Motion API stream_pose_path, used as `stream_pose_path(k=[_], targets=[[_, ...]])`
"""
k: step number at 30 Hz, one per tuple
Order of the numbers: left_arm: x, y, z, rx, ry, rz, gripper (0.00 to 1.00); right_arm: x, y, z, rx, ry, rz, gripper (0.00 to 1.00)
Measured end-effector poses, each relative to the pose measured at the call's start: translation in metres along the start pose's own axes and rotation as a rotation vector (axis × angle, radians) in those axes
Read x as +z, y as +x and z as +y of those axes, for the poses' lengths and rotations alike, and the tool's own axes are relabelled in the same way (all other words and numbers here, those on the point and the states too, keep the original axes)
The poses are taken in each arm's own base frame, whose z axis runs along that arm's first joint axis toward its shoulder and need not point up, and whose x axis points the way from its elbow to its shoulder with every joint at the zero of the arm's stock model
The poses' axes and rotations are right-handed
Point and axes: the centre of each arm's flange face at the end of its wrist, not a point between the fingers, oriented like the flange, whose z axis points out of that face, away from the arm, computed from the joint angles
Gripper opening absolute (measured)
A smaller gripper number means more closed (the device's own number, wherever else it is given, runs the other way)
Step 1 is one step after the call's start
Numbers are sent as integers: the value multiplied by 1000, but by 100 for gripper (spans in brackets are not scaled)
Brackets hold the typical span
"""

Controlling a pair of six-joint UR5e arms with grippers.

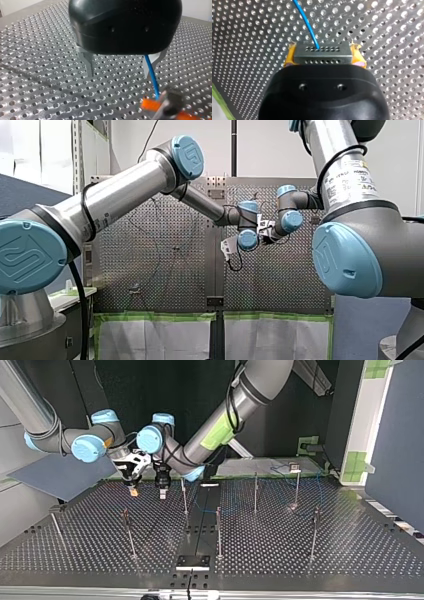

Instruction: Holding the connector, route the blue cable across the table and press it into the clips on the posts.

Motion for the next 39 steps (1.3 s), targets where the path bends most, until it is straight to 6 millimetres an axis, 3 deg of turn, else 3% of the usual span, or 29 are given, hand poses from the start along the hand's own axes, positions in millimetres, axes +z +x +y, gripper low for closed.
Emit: stream_pose_path(k=[1, 2, 3, 5, 6, 8, 10, 18, 19, 29, 35, 39], targets=[[-1, 0, 0, 4, -3, 3, 71, 0, 0, 0, 0, 0, 0, 0], [-2, 1, 0, 8, -6, 5, 52, 0, 0, 0, 0, 0, 0, 0], [-3, 1, 0, 13, -10, 8, 52, 0, 0, 0, 0, -1, 0, 0], [-4, 3, 1, 19, -13, 12, 31, 0, 0, 1, 0, -1, 0, 0], [-4, 5, 3, 22, -14, 15, 31, 0, 0, 1, 0, -1, 0, 0], [-5, 9, 6, 26, -16, 21, 20, 0, 0, 1, 1, -1, 0, 0], [-6, 14, 11, 27, -16, 26, 16, 0, 0, 1, 1, -1, 0, 0], [-4, 19, 20, 31, -17, 43, 13, 0, 0, 0, 0, 1, -1, 0], [-4, 19, 20, 31, -18, 44, 2, 0, 0, 0, 0, 1, -2, 0], [-7, 19, 18, 41, -7, 62, 2, -3, 5, 3, -2, -7, -3, 0], [-16, 11, 8, 39, 4, 68, 2, -14, 28, -2, -4, 2, 32, 0], [-25, -9, 1, 34, -6, 67, 2, -24, 51, -8, -7, 9, 70, 0]])
